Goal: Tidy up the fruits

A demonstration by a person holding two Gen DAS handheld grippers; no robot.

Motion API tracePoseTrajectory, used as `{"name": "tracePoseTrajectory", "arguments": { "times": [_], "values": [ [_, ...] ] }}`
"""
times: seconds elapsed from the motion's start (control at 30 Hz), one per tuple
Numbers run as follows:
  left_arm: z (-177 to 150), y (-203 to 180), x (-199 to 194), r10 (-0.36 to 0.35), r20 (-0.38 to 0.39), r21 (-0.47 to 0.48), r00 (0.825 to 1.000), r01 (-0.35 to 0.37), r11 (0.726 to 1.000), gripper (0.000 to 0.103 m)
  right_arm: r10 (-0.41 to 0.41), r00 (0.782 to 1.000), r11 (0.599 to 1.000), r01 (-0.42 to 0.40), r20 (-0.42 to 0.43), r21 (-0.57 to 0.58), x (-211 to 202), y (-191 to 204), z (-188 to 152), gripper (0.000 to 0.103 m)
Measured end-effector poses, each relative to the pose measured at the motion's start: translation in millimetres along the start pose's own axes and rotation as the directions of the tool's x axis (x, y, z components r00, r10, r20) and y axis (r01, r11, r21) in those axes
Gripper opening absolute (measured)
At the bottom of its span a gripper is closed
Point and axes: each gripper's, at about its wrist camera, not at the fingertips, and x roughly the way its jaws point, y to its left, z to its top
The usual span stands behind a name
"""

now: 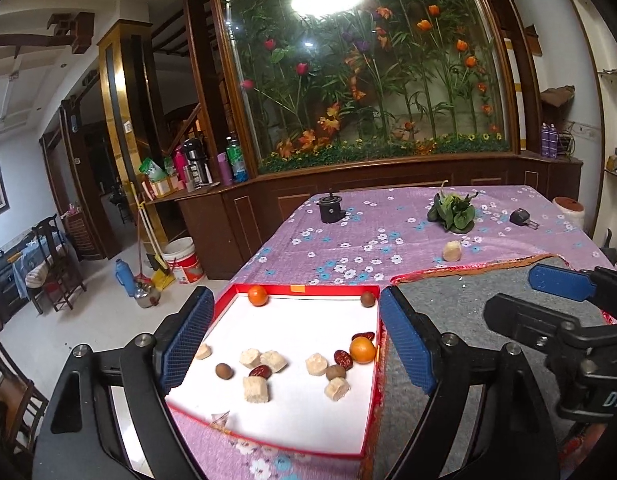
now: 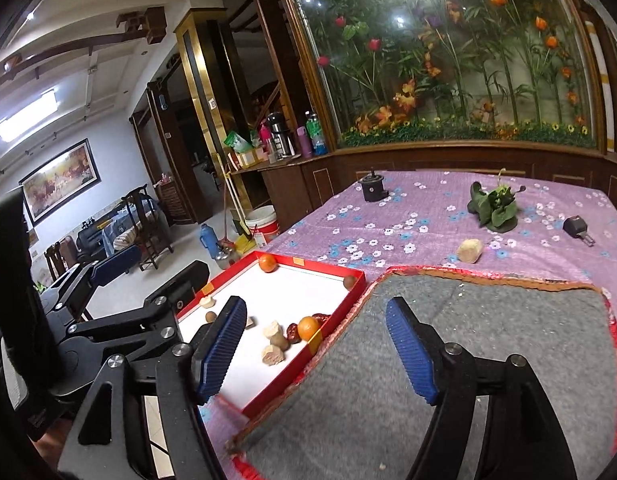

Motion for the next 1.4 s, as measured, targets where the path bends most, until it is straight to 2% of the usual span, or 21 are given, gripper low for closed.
{"name": "tracePoseTrajectory", "arguments": {
  "times": [0.2, 0.23, 0.27, 0.57, 0.8, 1.4],
  "values": [
    [-4.5, 12.2, -28.0, 0.064, 0.031, -0.031, 0.997, -0.063, 0.998, 0.095, 0.05, 0.998, 0.998, -0.051, 0.024, 0.029, -31.4, 12.2, -0.8, 0.078],
    [-5.3, 14.3, -31.8, 0.074, 0.036, -0.037, 0.997, -0.073, 0.997, 0.101, 0.055, 0.998, 0.998, -0.056, 0.026, 0.027, -34.2, 14.1, -1.4, 0.078],
    [-6.4, 17.3, -37.0, 0.088, 0.048, -0.048, 0.995, -0.086, 0.995, 0.103, 0.062, 0.998, 0.998, -0.062, 0.031, 0.02, -38.4, 18.1, -2.4, 0.079],
    [-14.2, 27.9, -55.6, 0.102, 0.047, -0.079, 0.994, -0.098, 0.992, 0.103, 0.097, 0.994, 0.995, -0.095, 0.052, -0.043, -56.4, 49.4, -10.4, 0.081],
    [-20.0, 31.5, -56.2, 0.115, 0.028, -0.092, 0.993, -0.112, 0.989, 0.103, 0.081, 0.994, 0.994, -0.076, 0.073, -0.073, -59.5, 58.9, -13.6, 0.083],
    [-31.2, 47.7, -53.4, 0.118, -0.028, -0.135, 0.993, -0.12, 0.984, 0.103, 0.083, 0.995, 0.994, -0.078, 0.063, -0.071, -48.7, 56.4, -14.8, 0.084]
  ]
}}
